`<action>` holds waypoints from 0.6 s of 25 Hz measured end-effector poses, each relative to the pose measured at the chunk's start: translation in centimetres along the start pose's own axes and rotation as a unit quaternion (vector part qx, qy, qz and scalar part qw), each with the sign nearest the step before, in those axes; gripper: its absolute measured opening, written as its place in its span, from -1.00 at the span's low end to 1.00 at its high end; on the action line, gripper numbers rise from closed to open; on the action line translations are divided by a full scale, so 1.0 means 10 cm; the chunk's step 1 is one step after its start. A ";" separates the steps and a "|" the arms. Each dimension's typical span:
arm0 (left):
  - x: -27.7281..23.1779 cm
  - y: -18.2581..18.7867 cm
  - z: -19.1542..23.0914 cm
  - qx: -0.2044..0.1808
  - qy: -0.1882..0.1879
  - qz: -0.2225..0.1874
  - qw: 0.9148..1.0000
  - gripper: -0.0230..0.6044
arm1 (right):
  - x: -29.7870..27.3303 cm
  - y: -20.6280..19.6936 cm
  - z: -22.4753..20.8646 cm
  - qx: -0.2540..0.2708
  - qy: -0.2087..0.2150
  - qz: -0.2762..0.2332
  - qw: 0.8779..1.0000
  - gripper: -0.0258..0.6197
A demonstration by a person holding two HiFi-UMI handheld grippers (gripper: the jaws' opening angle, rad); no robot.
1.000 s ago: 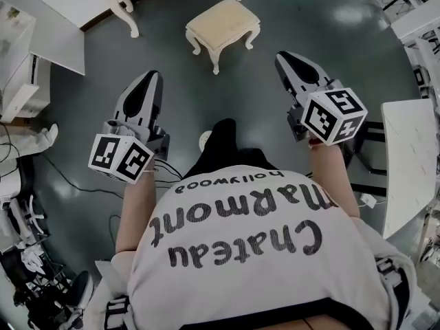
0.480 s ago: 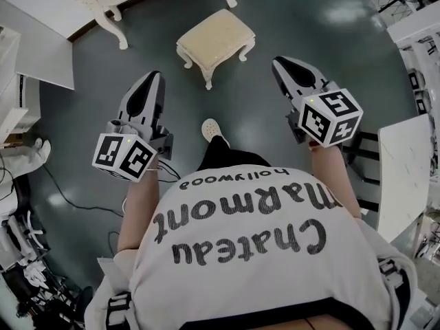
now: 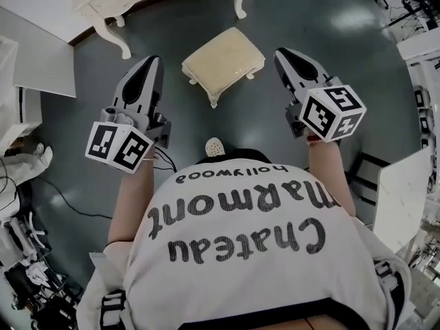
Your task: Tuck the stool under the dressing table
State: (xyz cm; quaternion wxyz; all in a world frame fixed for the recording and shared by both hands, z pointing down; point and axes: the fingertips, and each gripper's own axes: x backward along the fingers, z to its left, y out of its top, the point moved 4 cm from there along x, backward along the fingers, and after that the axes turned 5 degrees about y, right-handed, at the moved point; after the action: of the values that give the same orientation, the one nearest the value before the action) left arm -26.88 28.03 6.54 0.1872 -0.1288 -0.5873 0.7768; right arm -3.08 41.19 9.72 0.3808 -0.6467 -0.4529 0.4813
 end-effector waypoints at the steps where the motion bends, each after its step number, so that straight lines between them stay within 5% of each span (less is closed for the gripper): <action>1: -0.09 -0.03 0.03 -0.001 -0.002 0.004 1.000 -0.85 | -0.08 -0.02 -0.06 -0.005 0.002 0.004 1.000 -0.81; 6: -0.39 -0.31 0.13 0.012 0.002 0.040 0.999 -0.85 | -0.41 -0.19 -0.34 -0.034 0.015 0.043 0.998 -0.81; 10: -0.64 -0.42 0.33 0.004 0.043 0.068 0.997 -0.85 | -0.82 -0.13 -0.60 -0.055 0.046 0.056 0.996 -0.81; 15: -0.99 -0.41 0.62 0.008 0.094 0.054 0.994 -0.85 | -1.51 0.04 -0.90 -0.034 0.107 0.077 0.991 -0.81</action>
State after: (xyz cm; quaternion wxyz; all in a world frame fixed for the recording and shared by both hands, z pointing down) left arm -20.06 19.30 11.99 0.2000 -0.2310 -0.5528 0.7753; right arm 3.84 26.16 15.78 0.3670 -0.7397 -0.3744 0.4218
